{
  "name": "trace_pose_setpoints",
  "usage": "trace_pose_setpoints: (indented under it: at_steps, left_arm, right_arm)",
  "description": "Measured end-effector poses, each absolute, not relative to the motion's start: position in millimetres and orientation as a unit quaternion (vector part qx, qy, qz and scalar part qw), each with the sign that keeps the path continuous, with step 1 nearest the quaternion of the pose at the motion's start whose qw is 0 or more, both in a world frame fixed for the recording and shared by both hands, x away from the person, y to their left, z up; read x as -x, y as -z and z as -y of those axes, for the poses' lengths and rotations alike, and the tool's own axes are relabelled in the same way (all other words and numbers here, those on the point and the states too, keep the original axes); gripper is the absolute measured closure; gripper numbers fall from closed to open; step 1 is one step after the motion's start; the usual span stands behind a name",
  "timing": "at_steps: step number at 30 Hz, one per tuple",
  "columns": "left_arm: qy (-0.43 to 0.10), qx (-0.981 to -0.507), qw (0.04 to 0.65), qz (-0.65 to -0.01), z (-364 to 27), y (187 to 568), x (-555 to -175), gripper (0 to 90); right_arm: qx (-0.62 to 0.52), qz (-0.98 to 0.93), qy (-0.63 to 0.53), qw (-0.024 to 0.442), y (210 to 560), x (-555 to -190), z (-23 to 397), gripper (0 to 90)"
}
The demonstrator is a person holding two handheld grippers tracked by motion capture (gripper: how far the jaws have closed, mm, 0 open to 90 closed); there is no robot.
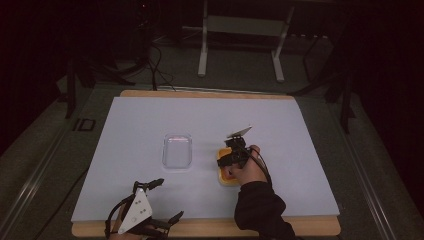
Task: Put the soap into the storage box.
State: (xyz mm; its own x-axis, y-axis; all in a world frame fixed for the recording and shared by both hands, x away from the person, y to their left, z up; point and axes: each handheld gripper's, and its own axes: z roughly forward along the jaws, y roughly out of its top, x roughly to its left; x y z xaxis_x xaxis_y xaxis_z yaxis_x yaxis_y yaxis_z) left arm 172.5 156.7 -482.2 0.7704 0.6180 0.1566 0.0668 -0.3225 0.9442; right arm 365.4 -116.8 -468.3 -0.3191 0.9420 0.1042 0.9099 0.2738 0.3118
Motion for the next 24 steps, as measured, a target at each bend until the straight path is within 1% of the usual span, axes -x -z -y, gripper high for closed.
trace_pose_setpoints:
  at_steps: [3, 5, 6, 13, 16, 24]
  left_arm:
    - [-0.256, -0.772, 0.538, -0.222, -157, 482, -173, 0.4]
    - [-0.255, -0.773, 0.537, -0.222, -156, 482, -173, 0.4]
    - [-0.255, -0.773, 0.537, -0.222, -156, 482, -173, 0.4]
    - [-0.254, -0.773, 0.537, -0.221, -157, 482, -173, 0.4]
    - [-0.253, -0.774, 0.537, -0.221, -156, 483, -173, 0.4]
    - [-0.254, -0.774, 0.536, -0.221, -156, 483, -173, 0.4]
  right_arm:
    - [-0.555, -0.813, -0.169, 0.056, 459, -365, 118, 23.3]
    - [-0.533, -0.824, -0.187, 0.050, 453, -365, 119, 13.7]
    - [-0.518, -0.833, -0.187, 0.051, 451, -363, 119, 12.1]
    - [-0.482, -0.839, -0.243, 0.068, 437, -363, 137, 11.5]
    - [-0.467, -0.845, -0.249, 0.084, 437, -363, 147, 11.6]
    - [-0.446, -0.853, -0.258, 0.088, 438, -361, 173, 11.6]
